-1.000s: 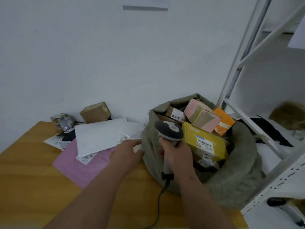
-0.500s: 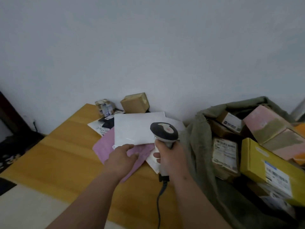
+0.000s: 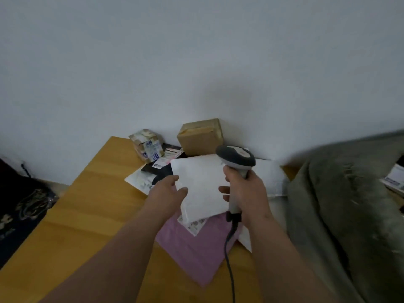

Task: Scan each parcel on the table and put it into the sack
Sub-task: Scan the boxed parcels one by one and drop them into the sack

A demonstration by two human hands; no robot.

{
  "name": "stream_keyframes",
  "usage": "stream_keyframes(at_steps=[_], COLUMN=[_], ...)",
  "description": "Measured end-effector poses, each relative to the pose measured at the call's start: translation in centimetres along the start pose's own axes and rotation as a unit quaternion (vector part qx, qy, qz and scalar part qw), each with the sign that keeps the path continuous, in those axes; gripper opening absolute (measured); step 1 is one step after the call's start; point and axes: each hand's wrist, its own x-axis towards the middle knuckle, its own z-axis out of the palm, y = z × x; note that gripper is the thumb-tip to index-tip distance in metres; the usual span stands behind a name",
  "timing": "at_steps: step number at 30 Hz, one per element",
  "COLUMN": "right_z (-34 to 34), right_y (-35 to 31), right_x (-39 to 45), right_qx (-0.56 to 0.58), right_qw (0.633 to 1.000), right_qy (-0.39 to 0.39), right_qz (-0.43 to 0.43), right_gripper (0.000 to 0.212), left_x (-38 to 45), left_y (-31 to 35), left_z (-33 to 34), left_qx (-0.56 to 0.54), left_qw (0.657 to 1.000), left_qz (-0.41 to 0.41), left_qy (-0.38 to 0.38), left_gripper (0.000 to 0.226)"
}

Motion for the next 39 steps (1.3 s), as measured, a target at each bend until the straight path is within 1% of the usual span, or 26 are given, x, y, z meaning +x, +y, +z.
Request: stream_keyframes(at_steps=[4, 8, 11, 13, 14, 16, 18, 19, 22, 23, 26, 30, 31, 33, 35, 38, 39], right_z=[2.2, 3.6, 4.4, 5.0, 5.3, 5.9, 6.4, 6.6, 7.1, 7.2, 7.5, 7.2, 6.9, 6.4, 5.9, 5.2, 5.0], right_y=[-0.6, -1.8, -2.7, -3.0, -3.1, -3.2, -3.1, -3.1, -2.7, -2.4, -1.2, -0.2, 0.0, 0.1, 0.1, 0.3, 0.5], right_x=[2.5, 5.5, 8.3, 10.3, 11.3, 13.1, 14.6, 15.1, 17.1, 17.8, 19.1, 19.1, 19.0, 18.7, 18.2, 17.3, 16.9], right_qx=[-0.008, -0.011, 0.000, -0.007, -0.016, -0.027, -0.031, -0.035, -0.024, -0.017, -0.001, 0.041, 0.055, 0.088, 0.111, 0.124, 0.128], right_qw=[1.000, 0.999, 0.999, 0.999, 0.999, 0.999, 0.999, 0.999, 0.999, 0.999, 0.999, 0.998, 0.997, 0.994, 0.991, 0.988, 0.987], right_qy=[0.026, 0.042, 0.042, 0.037, 0.030, 0.012, -0.001, -0.005, -0.022, -0.029, -0.033, 0.003, 0.012, 0.025, 0.043, 0.066, 0.070], right_qz=[0.013, 0.017, 0.021, 0.019, 0.019, 0.020, 0.011, 0.003, 0.002, 0.010, 0.029, 0.048, 0.050, 0.053, 0.057, 0.064, 0.066], right_gripper=[0.015, 0.014, 0.021, 0.024, 0.024, 0.016, 0.013, 0.014, 0.013, 0.012, 0.016, 0.041, 0.042, 0.037, 0.034, 0.032, 0.033], left_x=[4.5, 8.5, 11.5, 13.5, 14.6, 16.2, 18.2, 18.8, 20.6, 21.1, 22.1, 22.1, 22.0, 21.5, 20.7, 19.1, 18.7], left_y=[0.3, 1.6, 2.6, 3.1, 3.3, 3.7, 3.6, 3.7, 4.3, 4.6, 4.9, 4.9, 4.9, 4.8, 4.6, 4.2, 4.0], left_z=[-1.4, -1.7, -1.8, -1.8, -1.7, -1.6, -1.1, -0.9, -0.4, -0.2, 0.7, 1.0, 1.1, 1.0, 0.9, 0.6, 0.4], left_qx=[-0.023, -0.074, -0.095, -0.113, -0.128, -0.144, -0.174, -0.185, -0.231, -0.244, -0.281, -0.313, -0.321, -0.347, -0.347, -0.371, -0.380], left_qw=[0.999, 0.996, 0.994, 0.991, 0.989, 0.986, 0.980, 0.977, 0.964, 0.960, 0.949, 0.937, 0.934, 0.922, 0.921, 0.911, 0.906], left_qz=[0.003, -0.011, -0.021, -0.042, -0.053, -0.070, -0.085, -0.093, -0.127, -0.133, -0.143, -0.152, -0.158, -0.175, -0.176, -0.181, -0.183], left_qy=[-0.032, -0.049, -0.052, -0.054, -0.053, -0.047, -0.049, -0.045, -0.028, -0.026, -0.011, -0.016, -0.016, -0.002, 0.008, 0.014, 0.017], left_gripper=[0.056, 0.060, 0.062, 0.063, 0.057, 0.037, 0.044, 0.044, 0.014, 0.013, 0.036, 0.045, 0.050, 0.057, 0.052, 0.033, 0.035])
